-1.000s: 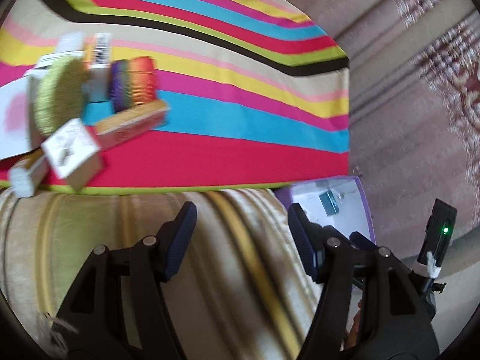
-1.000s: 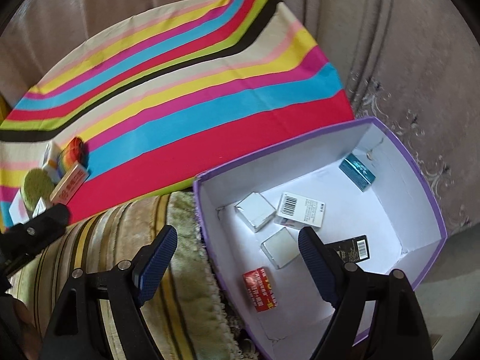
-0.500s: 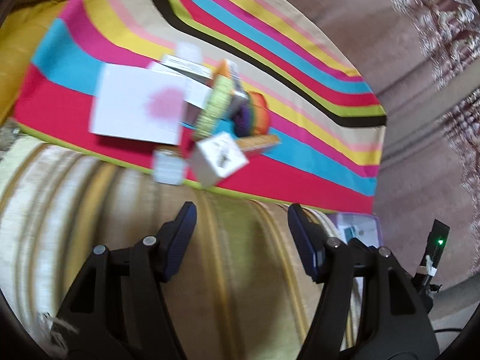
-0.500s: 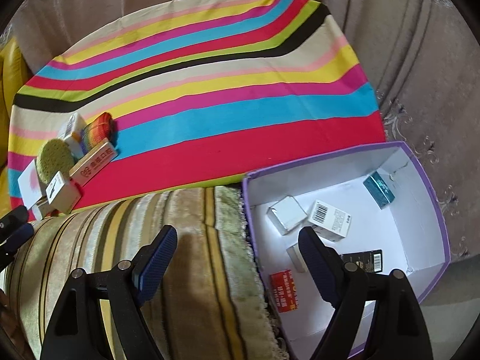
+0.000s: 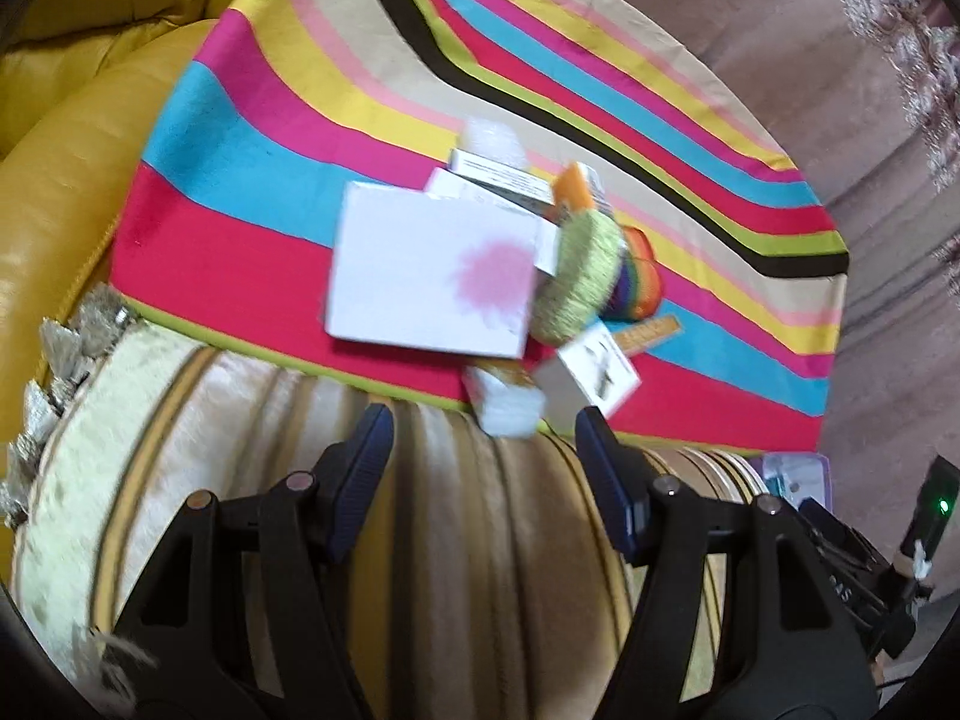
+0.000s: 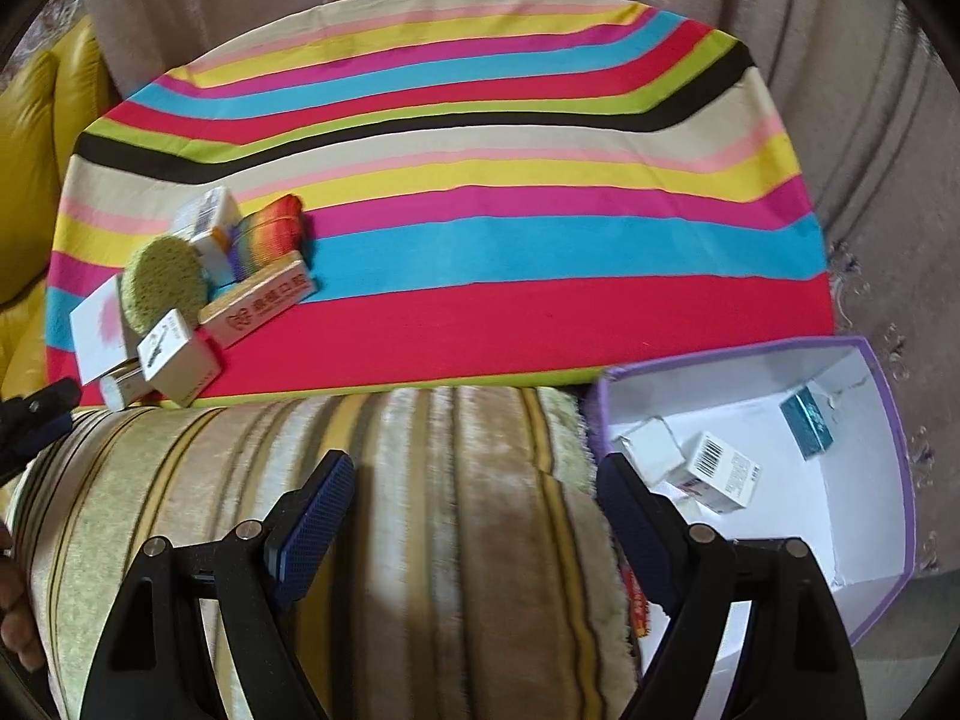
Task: Organize objects
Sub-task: 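Withdraw both grippers from the purple box back toward the table, then grasp the white pink-printed box with the left gripper while the right grasps the JIYIN MUSIC box, then carry both held boxes over the purple box, then open both grippers to drop the boxes into the purple box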
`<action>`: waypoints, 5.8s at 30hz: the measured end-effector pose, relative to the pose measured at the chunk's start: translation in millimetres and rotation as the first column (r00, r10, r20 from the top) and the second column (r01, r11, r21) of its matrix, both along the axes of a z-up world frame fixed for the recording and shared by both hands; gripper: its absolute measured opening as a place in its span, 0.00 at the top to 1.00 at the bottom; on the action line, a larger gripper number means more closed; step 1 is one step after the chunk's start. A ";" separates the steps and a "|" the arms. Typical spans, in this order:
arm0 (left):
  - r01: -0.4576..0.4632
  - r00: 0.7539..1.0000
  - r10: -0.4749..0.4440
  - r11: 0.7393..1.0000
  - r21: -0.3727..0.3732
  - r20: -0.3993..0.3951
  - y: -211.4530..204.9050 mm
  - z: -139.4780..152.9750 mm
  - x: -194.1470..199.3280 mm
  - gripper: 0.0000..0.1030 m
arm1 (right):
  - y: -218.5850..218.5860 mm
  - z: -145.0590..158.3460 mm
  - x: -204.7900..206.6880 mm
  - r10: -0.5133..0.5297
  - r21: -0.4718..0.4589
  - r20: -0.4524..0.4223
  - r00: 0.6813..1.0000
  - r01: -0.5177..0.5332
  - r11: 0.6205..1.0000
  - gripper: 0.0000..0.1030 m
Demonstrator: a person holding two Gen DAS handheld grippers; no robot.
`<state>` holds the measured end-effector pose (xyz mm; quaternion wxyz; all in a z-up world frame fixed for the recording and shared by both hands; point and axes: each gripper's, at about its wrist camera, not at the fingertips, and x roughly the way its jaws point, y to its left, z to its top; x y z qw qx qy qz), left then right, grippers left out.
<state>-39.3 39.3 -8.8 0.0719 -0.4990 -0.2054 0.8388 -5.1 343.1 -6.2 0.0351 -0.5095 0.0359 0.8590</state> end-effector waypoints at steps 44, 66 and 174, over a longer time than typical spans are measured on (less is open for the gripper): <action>0.007 1.000 -0.005 0.995 -0.104 0.018 -1.8 -9.8 -64.7 0.04 | -162.9 -29.8 -86.3 0.501 -0.035 0.046 0.864 -0.500 0.866 0.18; -0.057 0.997 0.062 0.993 -0.107 0.039 9.4 -14.7 -73.2 0.00 | -151.0 -35.9 -92.6 0.478 -0.085 0.012 0.879 -0.475 0.876 0.58; 0.714 0.696 -0.712 0.700 -0.012 -0.093 317.5 28.0 34.8 0.04 | 180.0 -21.7 83.6 -0.506 -0.035 0.010 0.863 0.506 0.862 0.35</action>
